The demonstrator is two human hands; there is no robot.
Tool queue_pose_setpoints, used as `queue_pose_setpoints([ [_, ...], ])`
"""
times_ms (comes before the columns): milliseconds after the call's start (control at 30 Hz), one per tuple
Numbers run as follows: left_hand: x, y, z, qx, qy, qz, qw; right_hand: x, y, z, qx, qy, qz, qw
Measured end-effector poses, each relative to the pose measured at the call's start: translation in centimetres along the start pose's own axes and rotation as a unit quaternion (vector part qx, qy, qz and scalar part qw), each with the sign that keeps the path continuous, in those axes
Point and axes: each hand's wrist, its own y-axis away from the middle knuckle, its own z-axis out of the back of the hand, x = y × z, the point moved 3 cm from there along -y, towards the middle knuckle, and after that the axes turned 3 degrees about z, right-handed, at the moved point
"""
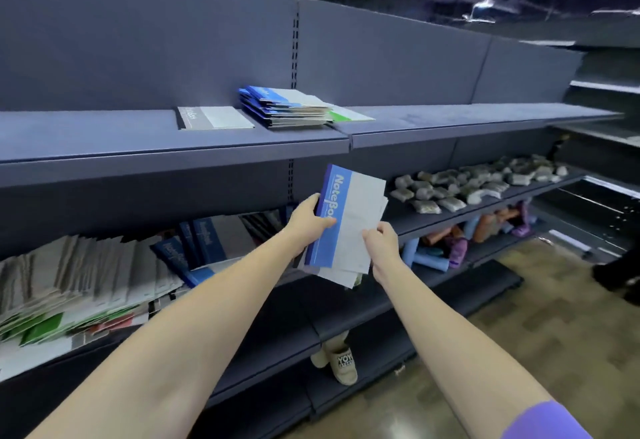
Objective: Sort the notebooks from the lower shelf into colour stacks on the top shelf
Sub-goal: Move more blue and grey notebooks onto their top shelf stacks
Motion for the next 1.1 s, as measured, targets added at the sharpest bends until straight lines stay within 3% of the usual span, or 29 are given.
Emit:
queue_pose_setpoints([
  [167, -6.9, -0.1, 1.9, -0.027, 0.033, -0.093, 0.995, 7.4, 0.1, 0.6, -0.037, -0.065, 0.100, 0.992],
  [333, -11.6, 0.7, 7.8, -0.079, 0.097, -0.135, 0.983, 14.4, 0.3, -3.5, 0.011, -0.110, 0.164, 0.980],
  [467, -13.0, 0.8, 13.4, -0.147, 0.155, -0.123, 0.969, 18.6, 0.4, -8.0, 0.113, -0.085, 0.223, 0.964],
  [567, -13.4, 0.7, 16.5, -0.185, 0.163, -0.112, 0.963, 20.7, -0.2, -11.0, 0.147, -0.062, 0.249, 0.955],
  [700, -14.1, 0.3, 20.1, -0.214, 0.181, -0.086, 0.956, 22.9, -1.9, -14.1, 0.102, -0.051, 0.253, 0.961],
  [867, -14.9, -1.3, 23.7, -0.249, 0.166, -0.036, 0.954, 24.7, -4.3, -17.2, 0.111, -0.025, 0.251, 0.961],
  [1100, -14.6, -4.5, 25.4, -0.293, 0.161, -0.017, 0.942, 27.5, -8.0, -19.6, 0.061, 0.103, 0.300, 0.946],
])
